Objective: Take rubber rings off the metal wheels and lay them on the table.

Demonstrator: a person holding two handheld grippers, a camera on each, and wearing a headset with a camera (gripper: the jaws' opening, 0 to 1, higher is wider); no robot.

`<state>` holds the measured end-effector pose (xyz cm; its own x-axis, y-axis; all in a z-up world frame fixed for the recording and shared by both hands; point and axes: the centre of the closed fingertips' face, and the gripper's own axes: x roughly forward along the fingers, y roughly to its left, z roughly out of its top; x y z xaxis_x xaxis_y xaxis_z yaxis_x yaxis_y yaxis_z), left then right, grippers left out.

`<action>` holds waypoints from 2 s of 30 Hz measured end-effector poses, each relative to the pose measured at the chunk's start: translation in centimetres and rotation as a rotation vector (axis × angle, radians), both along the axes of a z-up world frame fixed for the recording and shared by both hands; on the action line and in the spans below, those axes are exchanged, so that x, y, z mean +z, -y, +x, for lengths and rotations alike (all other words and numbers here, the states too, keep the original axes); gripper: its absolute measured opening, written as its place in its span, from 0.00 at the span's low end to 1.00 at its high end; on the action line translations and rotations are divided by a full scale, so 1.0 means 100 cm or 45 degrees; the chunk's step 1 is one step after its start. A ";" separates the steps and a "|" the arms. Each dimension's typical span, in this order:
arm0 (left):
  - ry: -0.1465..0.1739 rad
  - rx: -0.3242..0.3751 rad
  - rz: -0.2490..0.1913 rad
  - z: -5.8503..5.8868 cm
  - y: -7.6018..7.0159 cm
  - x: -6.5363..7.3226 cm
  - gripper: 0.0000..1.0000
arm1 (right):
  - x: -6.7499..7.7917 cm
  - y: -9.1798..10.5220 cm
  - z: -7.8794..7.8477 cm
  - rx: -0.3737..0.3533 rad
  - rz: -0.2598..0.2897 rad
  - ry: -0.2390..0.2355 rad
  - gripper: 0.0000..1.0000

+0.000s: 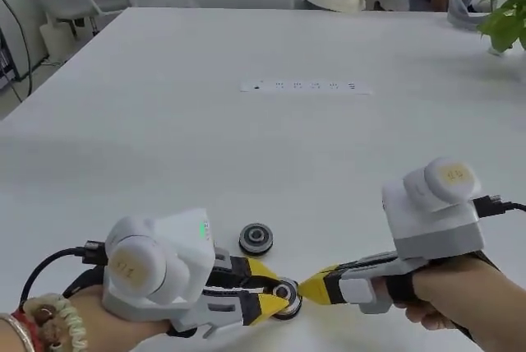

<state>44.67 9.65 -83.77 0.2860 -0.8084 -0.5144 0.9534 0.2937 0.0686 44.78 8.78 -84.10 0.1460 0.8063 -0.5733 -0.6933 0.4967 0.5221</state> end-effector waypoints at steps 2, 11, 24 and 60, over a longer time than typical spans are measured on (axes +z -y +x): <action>0.006 -0.004 0.002 0.000 0.000 0.000 0.07 | 0.001 -0.001 -0.001 0.010 -0.006 0.016 0.00; 0.014 -0.007 0.005 0.000 0.000 0.000 0.07 | 0.004 -0.003 -0.001 0.019 -0.005 0.030 0.00; 0.015 -0.007 0.004 -0.001 0.000 0.001 0.07 | 0.007 -0.006 -0.002 0.034 0.003 0.042 0.00; -0.015 0.029 -0.013 0.001 0.000 0.000 0.07 | 0.010 -0.007 0.001 -0.003 0.069 0.002 0.00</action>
